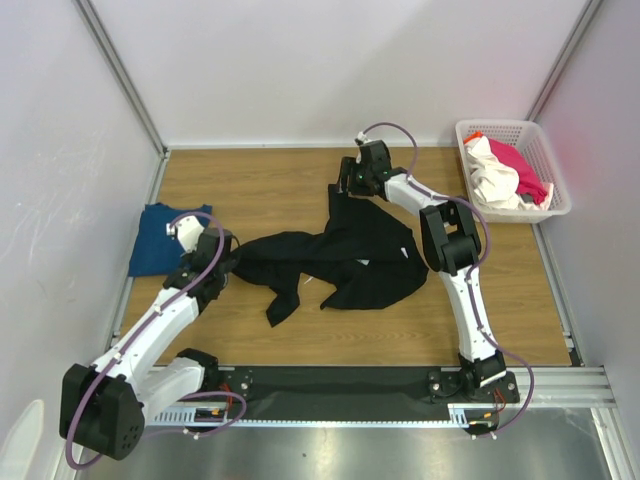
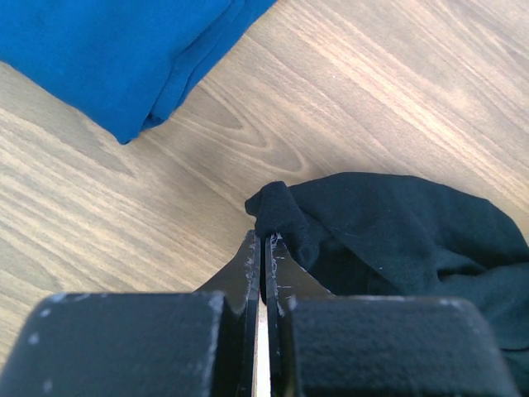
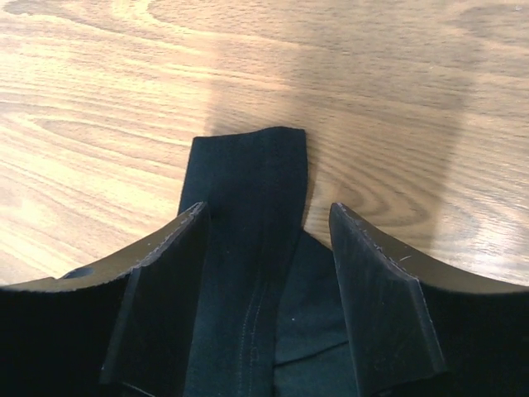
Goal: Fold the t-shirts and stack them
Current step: Flatten the tshirt out
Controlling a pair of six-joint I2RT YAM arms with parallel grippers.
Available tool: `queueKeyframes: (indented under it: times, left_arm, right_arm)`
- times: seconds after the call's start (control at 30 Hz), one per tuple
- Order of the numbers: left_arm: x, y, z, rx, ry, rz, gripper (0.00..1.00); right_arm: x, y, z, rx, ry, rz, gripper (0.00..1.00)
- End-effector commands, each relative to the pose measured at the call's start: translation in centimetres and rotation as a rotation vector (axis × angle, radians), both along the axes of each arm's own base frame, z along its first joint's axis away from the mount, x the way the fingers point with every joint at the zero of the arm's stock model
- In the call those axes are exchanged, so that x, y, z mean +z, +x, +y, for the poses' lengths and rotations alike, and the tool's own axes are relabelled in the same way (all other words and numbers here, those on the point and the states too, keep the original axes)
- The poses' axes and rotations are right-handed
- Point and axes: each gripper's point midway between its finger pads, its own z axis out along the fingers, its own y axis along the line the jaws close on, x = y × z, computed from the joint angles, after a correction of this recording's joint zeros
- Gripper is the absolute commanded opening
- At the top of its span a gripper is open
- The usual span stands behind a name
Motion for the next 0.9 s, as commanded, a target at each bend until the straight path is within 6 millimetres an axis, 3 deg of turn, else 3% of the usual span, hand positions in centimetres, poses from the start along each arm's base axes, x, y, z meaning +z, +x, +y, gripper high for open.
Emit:
queueKeyframes:
  times: [0.0, 0.13, 0.23, 0.27, 0.33, 0.4, 0.43, 0.5, 0.53, 0.57, 0.6, 0.63, 0.67, 0.73, 0.77, 0.87]
  left_arm:
    - [0.5, 0.7, 0.0, -0.004, -0.002, -0.031, 0.0]
    - [0.6, 0.9, -0.1, -0.01, -0.008, -0.038, 0.0]
    - [0.9, 0.9, -0.1, -0.016, -0.009, -0.048, 0.0]
    - [1.1, 1.1, -0.2, -0.019, -0.009, -0.055, 0.0]
    - [1.5, 1.2, -0.2, -0.026, -0.001, -0.063, 0.0]
    - [2.7, 1.8, -0.3, -0.046, 0.011, -0.087, 0.0]
    - [3.0, 2.1, -0.5, -0.063, 0.016, -0.094, 0.0]
    - [4.8, 3.5, -1.0, -0.111, 0.043, -0.133, 0.0]
    - [5.2, 4.2, -1.2, -0.123, 0.054, -0.136, 0.0]
    - [6.6, 5.1, -1.3, -0.131, 0.067, -0.159, 0.0]
    - [7.3, 5.7, -1.5, -0.133, 0.072, -0.169, 0.0]
    - [8.2, 6.6, -1.7, -0.138, 0.075, -0.197, 0.0]
    - [9.8, 7.3, -2.2, -0.169, 0.078, -0.236, 0.0]
    - [11.7, 8.1, -3.1, -0.221, 0.074, -0.306, 0.0]
    - [13.6, 8.7, -3.8, -0.268, 0.077, -0.371, 0.0]
    - [16.8, 9.6, -4.6, -0.336, 0.113, -0.447, 0.0]
  right_arm:
    - [-0.3, -0.1, 1.6, 0.023, 0.04, -0.012, 0.64]
    - [-1.8, -0.1, 1.8, 0.018, 0.041, 0.011, 0.55]
    - [-2.3, 0.2, 1.8, 0.012, 0.046, 0.013, 0.36]
    - [-2.3, 0.3, 1.7, 0.01, 0.044, 0.013, 0.21]
    - [-1.0, 0.7, 1.5, -0.001, 0.053, -0.002, 0.0]
    - [0.1, 0.8, 0.6, -0.025, 0.06, -0.022, 0.0]
    - [3.1, 1.1, 0.3, -0.034, 0.077, -0.072, 0.0]
    - [5.2, 1.3, -1.2, -0.075, 0.064, -0.116, 0.0]
    - [8.0, 1.2, -1.9, -0.088, 0.066, -0.151, 0.0]
    - [9.4, 1.0, -2.6, -0.104, 0.06, -0.167, 0.0]
    - [10.3, 0.9, -3.6, -0.128, 0.051, -0.18, 0.0]
    - [9.6, -0.1, -4.4, -0.13, 0.032, -0.163, 0.0]
    - [13.2, -0.7, -4.9, -0.132, 0.054, -0.228, 0.0]
    - [14.0, -2.2, -6.2, -0.144, 0.034, -0.246, 0.0]
    - [16.9, -2.9, -6.7, -0.139, 0.034, -0.302, 0.0]
    - [19.1, -4.3, -8.2, -0.158, -0.004, -0.334, 0.0]
